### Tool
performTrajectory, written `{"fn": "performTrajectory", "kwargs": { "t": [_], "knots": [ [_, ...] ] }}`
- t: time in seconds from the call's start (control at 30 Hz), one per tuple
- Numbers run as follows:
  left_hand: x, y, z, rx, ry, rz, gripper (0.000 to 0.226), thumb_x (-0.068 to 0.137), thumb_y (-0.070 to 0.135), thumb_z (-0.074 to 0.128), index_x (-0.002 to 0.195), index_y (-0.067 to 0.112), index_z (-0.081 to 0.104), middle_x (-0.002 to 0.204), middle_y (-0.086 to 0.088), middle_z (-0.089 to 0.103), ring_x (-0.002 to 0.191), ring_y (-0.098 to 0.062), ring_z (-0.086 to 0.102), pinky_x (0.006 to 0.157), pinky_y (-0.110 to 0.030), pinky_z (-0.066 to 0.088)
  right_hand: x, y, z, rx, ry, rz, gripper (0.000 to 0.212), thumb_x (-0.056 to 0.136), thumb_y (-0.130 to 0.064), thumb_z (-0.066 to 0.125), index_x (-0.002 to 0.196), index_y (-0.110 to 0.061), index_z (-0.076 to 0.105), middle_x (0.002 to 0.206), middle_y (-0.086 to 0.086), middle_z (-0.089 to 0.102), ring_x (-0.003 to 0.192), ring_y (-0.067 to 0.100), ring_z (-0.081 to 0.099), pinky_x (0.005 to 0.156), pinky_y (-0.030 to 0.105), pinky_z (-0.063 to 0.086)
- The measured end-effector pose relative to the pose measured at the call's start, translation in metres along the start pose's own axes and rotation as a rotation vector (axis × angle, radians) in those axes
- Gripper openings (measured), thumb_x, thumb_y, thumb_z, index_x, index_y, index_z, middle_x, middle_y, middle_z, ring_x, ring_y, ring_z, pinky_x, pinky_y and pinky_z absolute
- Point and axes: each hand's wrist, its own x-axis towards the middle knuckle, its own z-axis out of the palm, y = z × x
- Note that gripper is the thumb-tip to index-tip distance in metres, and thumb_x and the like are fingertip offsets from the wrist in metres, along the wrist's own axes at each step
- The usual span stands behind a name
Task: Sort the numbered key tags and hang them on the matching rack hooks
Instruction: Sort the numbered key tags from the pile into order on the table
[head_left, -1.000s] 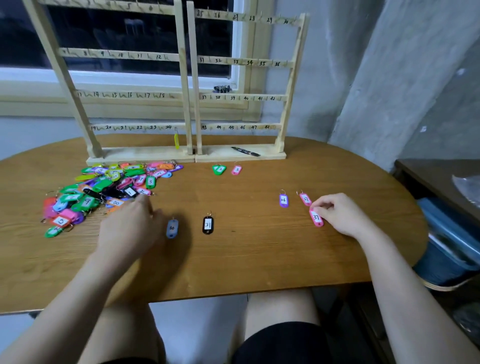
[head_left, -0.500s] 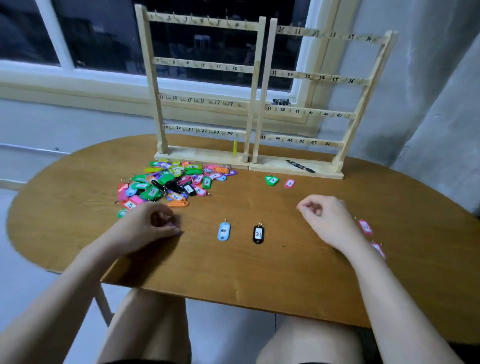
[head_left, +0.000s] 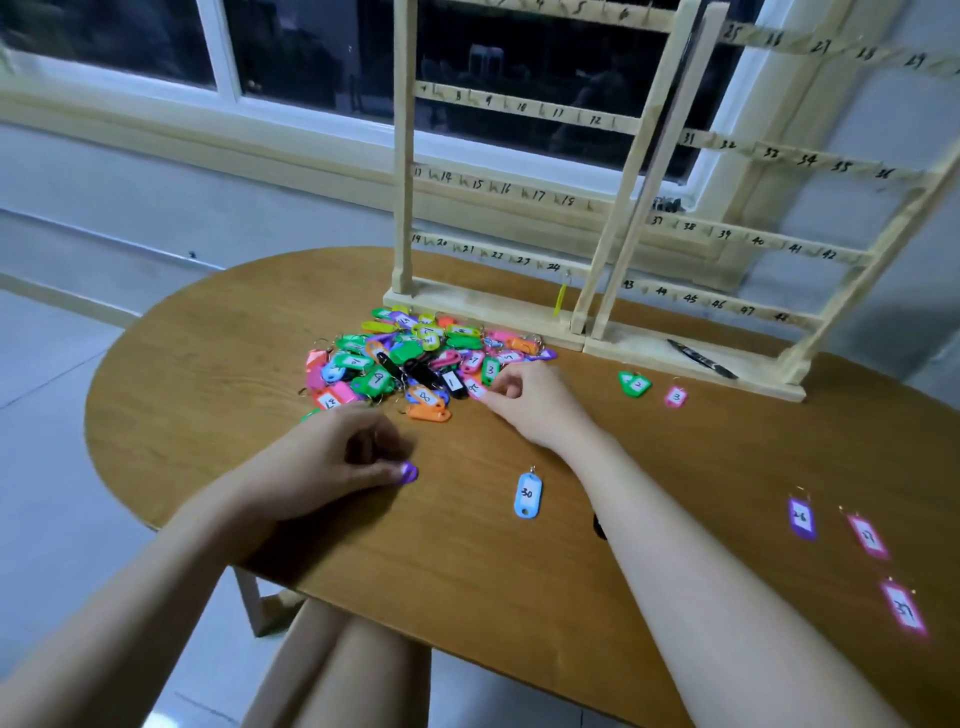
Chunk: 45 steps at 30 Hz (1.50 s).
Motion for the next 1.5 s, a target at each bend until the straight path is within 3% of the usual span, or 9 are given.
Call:
{"fn": "performTrajectory", "kwargs": {
  "t": [0.2,0.33,0.47,0.63,0.8,1.0,1.17,1.3,1.5],
  "knots": [
    [0.01,-0.002,-0.003,0.074,-0.075,-0.007,0.015,0.086,0.032,0.078,0.085,0.026,0.065,0.082,0.008,0.06,0.077,-0.005,0.055,0.064,-0.017,0.042,0.021,-0.006,0.014,-0.036,0.013,0.007,0.018,0.09,-0.037,0.072,0.083,-0.022,0.064,0.078,-0.011,0.054,0.078,0.015,0.055,0.073,0.038,0.05],
    [0.014,0.001,0.012,0.036,0.069,-0.035,0.02,0.09,0.038,0.072,0.08,0.024,0.062,0.074,0.007,0.063,0.071,-0.004,0.056,0.061,-0.019,0.042,0.009,-0.002,-0.001,0.067,-0.007,0.007,0.013,0.096,-0.028,0.067,0.088,-0.018,0.065,0.084,-0.008,0.063,0.081,0.012,0.06,0.071,0.032,0.048],
    [0.027,0.013,0.02,-0.211,0.043,-0.011,0.023,0.095,0.037,0.066,0.082,0.02,0.059,0.069,0.005,0.068,0.062,-0.006,0.057,0.063,-0.025,0.043,-0.018,0.007,-0.023,0.257,0.009,0.053,0.008,0.098,-0.018,0.063,0.091,-0.014,0.063,0.083,0.0,0.074,0.068,0.014,0.071,0.058,0.026,0.05],
    [0.064,0.035,0.032,-0.354,-0.041,-0.028,0.015,0.094,0.032,0.07,0.086,0.019,0.069,0.07,0.006,0.061,0.066,-0.005,0.051,0.063,-0.03,0.04,-0.053,0.034,-0.059,0.293,0.055,0.104,0.01,0.092,-0.006,0.064,0.083,-0.006,0.059,0.063,0.003,0.069,0.046,0.007,0.057,0.047,0.025,0.042],
    [0.108,0.071,0.053,-0.487,-0.071,-0.053,0.03,0.102,0.021,0.058,0.073,0.016,0.062,0.067,-0.005,0.047,0.058,-0.012,0.04,0.052,-0.024,0.032,-0.08,0.064,-0.088,0.405,0.153,0.12,0.018,0.094,0.0,0.063,0.082,0.008,0.053,0.078,0.009,0.074,0.047,0.014,0.058,0.046,0.027,0.046],
    [0.146,0.09,0.091,-0.687,-0.077,-0.05,0.024,0.103,0.019,0.057,0.088,0.008,0.073,0.08,-0.01,0.062,0.077,-0.022,0.053,0.076,-0.037,0.04,-0.091,0.098,-0.093,0.501,0.318,0.138,0.013,0.097,-0.006,0.064,0.085,-0.004,0.059,0.065,0.005,0.064,0.048,0.016,0.056,0.044,0.026,0.044],
    [0.152,0.091,0.105,-0.63,-0.062,0.038,0.028,0.103,0.024,0.057,0.08,0.012,0.069,0.067,-0.006,0.059,0.065,-0.022,0.048,0.068,-0.034,0.036,-0.09,0.108,-0.094,0.398,0.26,0.122,0.015,0.095,-0.01,0.067,0.086,-0.022,0.069,0.058,-0.002,0.062,0.05,0.01,0.056,0.05,0.025,0.047],
    [0.156,0.083,0.103,-0.63,-0.079,0.074,0.034,0.107,0.026,0.05,0.083,0.006,0.064,0.07,-0.01,0.057,0.066,-0.023,0.05,0.07,-0.035,0.037,-0.09,0.109,-0.099,0.358,0.218,0.137,0.011,0.096,-0.013,0.066,0.09,-0.02,0.073,0.06,0.004,0.063,0.052,0.007,0.056,0.053,0.024,0.048],
    [0.155,0.082,0.101,-0.628,-0.123,0.078,0.033,0.105,0.027,0.053,0.091,0.004,0.072,0.076,-0.009,0.062,0.071,-0.021,0.053,0.075,-0.032,0.044,-0.087,0.113,-0.099,0.463,0.199,0.185,0.029,0.104,-0.014,0.044,0.075,-0.014,0.05,0.053,0.0,0.052,0.054,0.029,0.057,0.053,0.037,0.044]
  ]
}}
